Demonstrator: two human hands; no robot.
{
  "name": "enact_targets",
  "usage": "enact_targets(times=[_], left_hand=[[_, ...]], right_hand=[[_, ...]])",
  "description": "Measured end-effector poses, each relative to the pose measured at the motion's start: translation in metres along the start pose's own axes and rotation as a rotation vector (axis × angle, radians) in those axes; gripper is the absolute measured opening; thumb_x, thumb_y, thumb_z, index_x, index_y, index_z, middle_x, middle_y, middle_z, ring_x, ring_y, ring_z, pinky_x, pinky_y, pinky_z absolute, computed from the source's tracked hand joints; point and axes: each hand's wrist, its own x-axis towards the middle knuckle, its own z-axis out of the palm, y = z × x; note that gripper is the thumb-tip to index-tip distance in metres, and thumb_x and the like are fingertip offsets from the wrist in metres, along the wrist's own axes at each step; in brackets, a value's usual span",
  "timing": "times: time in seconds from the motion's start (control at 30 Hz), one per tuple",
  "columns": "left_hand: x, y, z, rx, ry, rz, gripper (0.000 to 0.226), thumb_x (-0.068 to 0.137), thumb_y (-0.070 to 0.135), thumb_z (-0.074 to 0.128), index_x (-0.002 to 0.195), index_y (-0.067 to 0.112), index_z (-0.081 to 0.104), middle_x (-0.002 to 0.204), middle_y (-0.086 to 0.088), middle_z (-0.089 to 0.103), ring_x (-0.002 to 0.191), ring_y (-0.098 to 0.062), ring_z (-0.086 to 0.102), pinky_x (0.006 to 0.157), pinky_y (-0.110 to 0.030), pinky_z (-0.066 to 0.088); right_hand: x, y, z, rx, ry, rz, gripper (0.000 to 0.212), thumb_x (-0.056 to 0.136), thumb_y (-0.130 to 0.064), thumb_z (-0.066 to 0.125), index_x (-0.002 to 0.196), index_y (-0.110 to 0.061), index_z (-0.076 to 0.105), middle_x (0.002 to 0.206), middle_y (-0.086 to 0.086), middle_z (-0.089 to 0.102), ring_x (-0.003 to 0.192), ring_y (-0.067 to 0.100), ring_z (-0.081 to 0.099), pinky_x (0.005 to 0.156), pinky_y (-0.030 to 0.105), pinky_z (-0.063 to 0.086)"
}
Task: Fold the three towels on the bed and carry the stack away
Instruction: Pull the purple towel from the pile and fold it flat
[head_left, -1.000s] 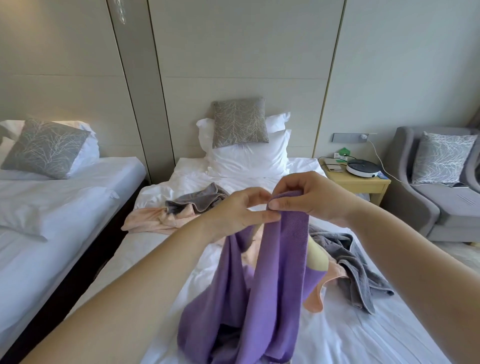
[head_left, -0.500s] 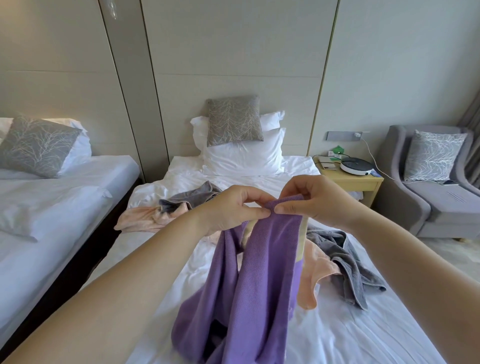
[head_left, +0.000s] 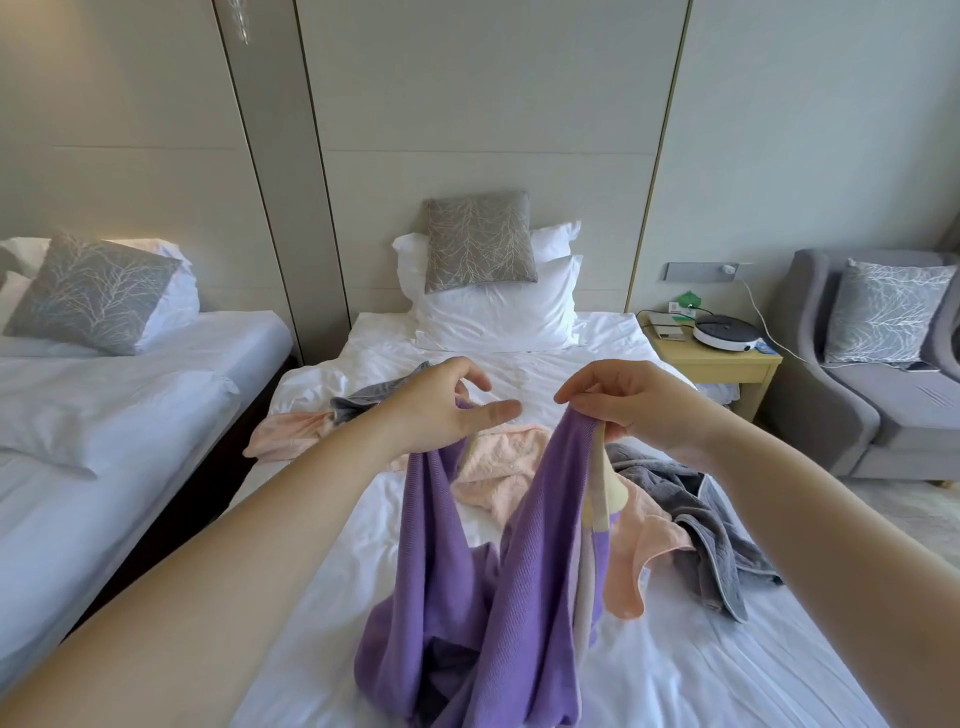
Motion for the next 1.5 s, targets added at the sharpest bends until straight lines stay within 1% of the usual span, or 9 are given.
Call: enact_targets(times=[0.17,0.33,0.53,0.7,0.8,1.0,1.1,1.3,1.5], left_hand=[[-0.003,0.004,-0.008,-0.150,-0.195,-0.135,0.038,0.060,0.037,0.067,0.097,0.028,0.062,0.090,0.006,0.059,0.078,-0.007,0.054,0.072,-0.022,0.040],[-0.005,0.004,-0.006,-0.183,-0.119,-0.120,0.019,0.090,0.012,0.051,0.102,0.023,0.059,0.091,0.005,0.057,0.078,-0.008,0.050,0.069,-0.022,0.039],[-0.006,0.003,0.000,-0.132,0.007,0.039,0.007,0.092,0.021,0.058,0.098,0.025,0.059,0.106,-0.003,0.066,0.099,-0.021,0.062,0.093,-0.041,0.048],[-0.008,0.012,0.005,-0.172,0.106,0.092,0.009,0.085,0.027,0.069,0.090,0.026,0.061,0.092,-0.002,0.070,0.089,-0.022,0.067,0.084,-0.040,0.054],[-0.009,0.016,0.005,-0.187,0.129,0.099,0.016,0.085,0.031,0.069,0.093,0.019,0.062,0.088,-0.001,0.069,0.082,-0.014,0.065,0.075,-0.029,0.051],[-0.013,0.025,0.010,-0.239,0.160,0.082,0.026,0.087,0.041,0.063,0.087,0.016,0.061,0.078,-0.007,0.066,0.069,-0.012,0.057,0.066,-0.028,0.045],[-0.016,0.026,0.010,-0.370,0.109,0.068,0.022,0.089,0.035,0.063,0.100,0.016,0.060,0.091,-0.017,0.071,0.079,-0.019,0.062,0.075,-0.039,0.048],[-0.017,0.022,0.011,-0.490,0.045,0.066,0.021,0.095,0.010,0.055,0.113,0.003,0.063,0.110,-0.014,0.068,0.103,-0.023,0.063,0.099,-0.039,0.048],[-0.016,0.024,0.013,-0.500,0.202,0.058,0.005,0.087,0.016,0.067,0.092,0.016,0.068,0.098,-0.010,0.071,0.091,-0.023,0.065,0.090,-0.043,0.051]], right_hand=[[0.001,0.007,0.005,0.113,-0.003,0.061,0.012,0.089,-0.008,0.063,0.094,-0.012,0.073,0.091,0.014,0.066,0.078,0.019,0.062,0.087,0.033,0.052],[-0.006,0.008,0.005,0.104,-0.254,0.023,0.041,0.081,0.013,0.062,0.110,-0.015,0.067,0.084,0.002,0.064,0.074,0.008,0.059,0.080,0.020,0.050],[-0.003,-0.001,0.019,-0.093,-0.166,-0.032,0.019,0.090,0.002,0.057,0.097,-0.012,0.068,0.078,0.007,0.066,0.068,0.011,0.066,0.071,0.023,0.058],[-0.002,-0.011,0.023,-0.404,-0.008,-0.223,0.019,0.090,-0.027,0.062,0.081,-0.043,0.059,0.087,-0.014,0.054,0.073,-0.004,0.054,0.062,0.005,0.041],[-0.002,-0.012,0.027,-0.319,0.010,-0.271,0.012,0.089,-0.026,0.063,0.083,-0.036,0.061,0.088,-0.016,0.058,0.074,-0.010,0.055,0.065,0.007,0.040],[0.004,-0.012,0.033,-0.112,0.082,-0.275,0.006,0.087,-0.021,0.066,0.084,-0.016,0.068,0.081,0.012,0.071,0.070,0.010,0.058,0.071,0.026,0.048],[0.007,-0.010,0.035,-0.120,0.103,-0.297,0.007,0.089,-0.020,0.064,0.086,-0.018,0.069,0.087,0.015,0.071,0.071,0.013,0.059,0.073,0.028,0.049],[0.013,-0.002,0.038,0.036,0.137,-0.281,0.017,0.086,-0.010,0.067,0.092,-0.026,0.066,0.085,-0.003,0.072,0.078,0.006,0.065,0.075,0.022,0.052],[0.015,0.001,0.045,0.112,0.147,-0.306,0.011,0.082,-0.008,0.070,0.085,-0.018,0.066,0.078,-0.008,0.073,0.076,0.004,0.067,0.071,0.016,0.051]])
